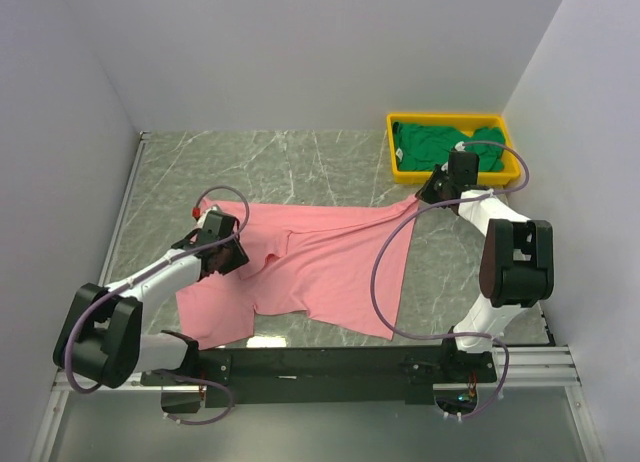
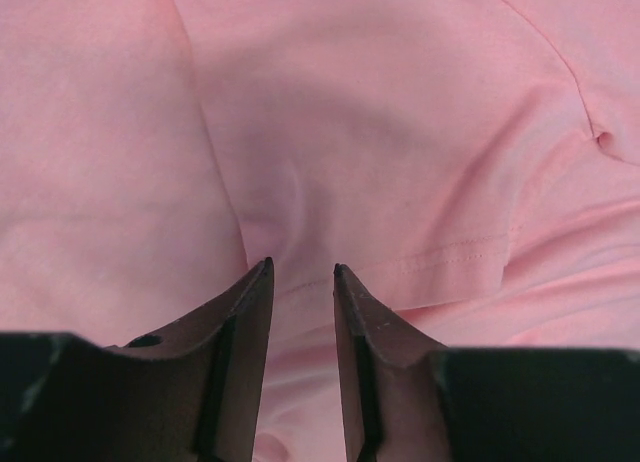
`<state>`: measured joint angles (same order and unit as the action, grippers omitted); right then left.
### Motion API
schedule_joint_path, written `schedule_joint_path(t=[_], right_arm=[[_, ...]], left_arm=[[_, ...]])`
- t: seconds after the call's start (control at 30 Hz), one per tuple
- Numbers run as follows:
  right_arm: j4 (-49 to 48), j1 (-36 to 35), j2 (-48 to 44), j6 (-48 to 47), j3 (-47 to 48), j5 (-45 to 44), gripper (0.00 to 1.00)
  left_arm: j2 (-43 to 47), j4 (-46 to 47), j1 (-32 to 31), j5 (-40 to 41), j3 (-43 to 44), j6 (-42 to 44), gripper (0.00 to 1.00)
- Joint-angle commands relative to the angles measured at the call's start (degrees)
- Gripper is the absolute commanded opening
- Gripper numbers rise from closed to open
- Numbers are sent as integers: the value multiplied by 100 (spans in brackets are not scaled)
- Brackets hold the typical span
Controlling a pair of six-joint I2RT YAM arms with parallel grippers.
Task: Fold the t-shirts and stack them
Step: Flatten the tshirt out
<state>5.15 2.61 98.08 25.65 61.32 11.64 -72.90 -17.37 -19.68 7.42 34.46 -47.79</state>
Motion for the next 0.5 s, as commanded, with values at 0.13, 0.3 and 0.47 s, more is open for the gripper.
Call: schedule_joint_path(t=[0.13, 0.3, 0.47], right_arm=[[-181, -33, -263, -104, -112, -56, 0], [-181, -33, -272, -104, -111, -48, 0], [-181, -41, -263, -104, -111, -56, 0]], left_arm=[[-84, 199, -132, 294, -44, -187, 40], [215, -12, -141, 646, -115, -257, 44], [172, 14, -141, 629, -194, -283, 45]])
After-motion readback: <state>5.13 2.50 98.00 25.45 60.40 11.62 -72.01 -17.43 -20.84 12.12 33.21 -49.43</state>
